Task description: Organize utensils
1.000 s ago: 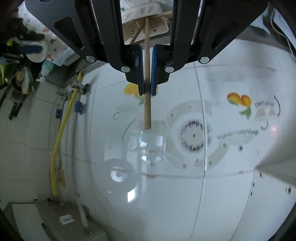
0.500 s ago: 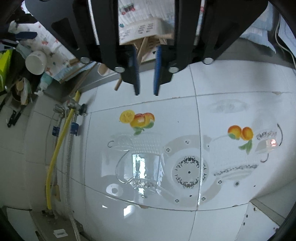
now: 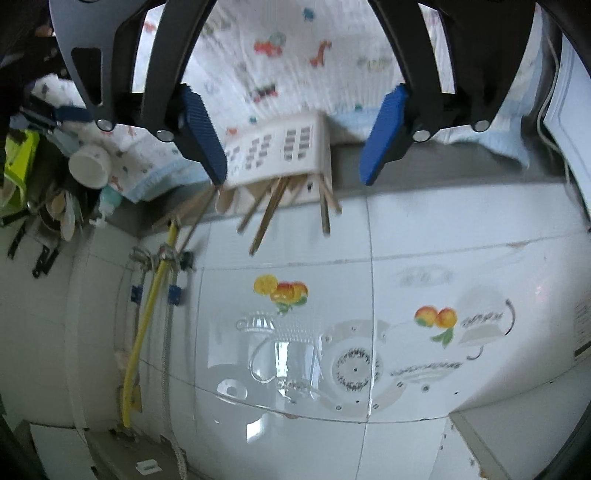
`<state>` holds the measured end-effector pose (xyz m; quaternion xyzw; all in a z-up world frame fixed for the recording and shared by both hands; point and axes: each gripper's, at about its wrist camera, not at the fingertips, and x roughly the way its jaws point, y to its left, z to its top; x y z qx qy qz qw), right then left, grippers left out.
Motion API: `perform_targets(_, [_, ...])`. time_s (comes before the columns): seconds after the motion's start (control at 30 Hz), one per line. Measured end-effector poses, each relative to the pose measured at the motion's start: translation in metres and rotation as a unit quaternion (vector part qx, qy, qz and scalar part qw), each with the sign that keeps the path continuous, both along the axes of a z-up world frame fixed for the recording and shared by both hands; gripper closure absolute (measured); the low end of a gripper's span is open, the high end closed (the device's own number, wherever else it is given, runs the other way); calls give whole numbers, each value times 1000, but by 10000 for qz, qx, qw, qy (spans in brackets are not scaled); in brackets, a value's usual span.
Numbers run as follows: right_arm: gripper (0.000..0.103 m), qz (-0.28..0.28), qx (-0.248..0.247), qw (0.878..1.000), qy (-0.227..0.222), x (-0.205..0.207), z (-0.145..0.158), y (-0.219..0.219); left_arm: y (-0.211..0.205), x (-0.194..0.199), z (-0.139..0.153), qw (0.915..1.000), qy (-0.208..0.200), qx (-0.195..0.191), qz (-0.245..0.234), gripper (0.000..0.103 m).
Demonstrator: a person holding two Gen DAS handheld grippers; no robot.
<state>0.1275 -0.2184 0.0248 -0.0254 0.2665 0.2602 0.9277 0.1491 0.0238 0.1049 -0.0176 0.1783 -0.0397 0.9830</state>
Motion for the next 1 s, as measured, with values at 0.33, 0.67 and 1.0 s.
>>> perform_targets(0.33, [26,-180,-57,9998,48,-24,-8,2,-4,-60,-28,9998,117,64,144,5])
perform_targets(0.67, [15,-405,4,9991,81,-46,-9,-12,-3,-109,-42,9992,198,-52,340,5])
perform_targets(1.0, [12,-503,-254,9984,-28,-67,-8,-14,2,-137,-47,9981,301,-203,494,5])
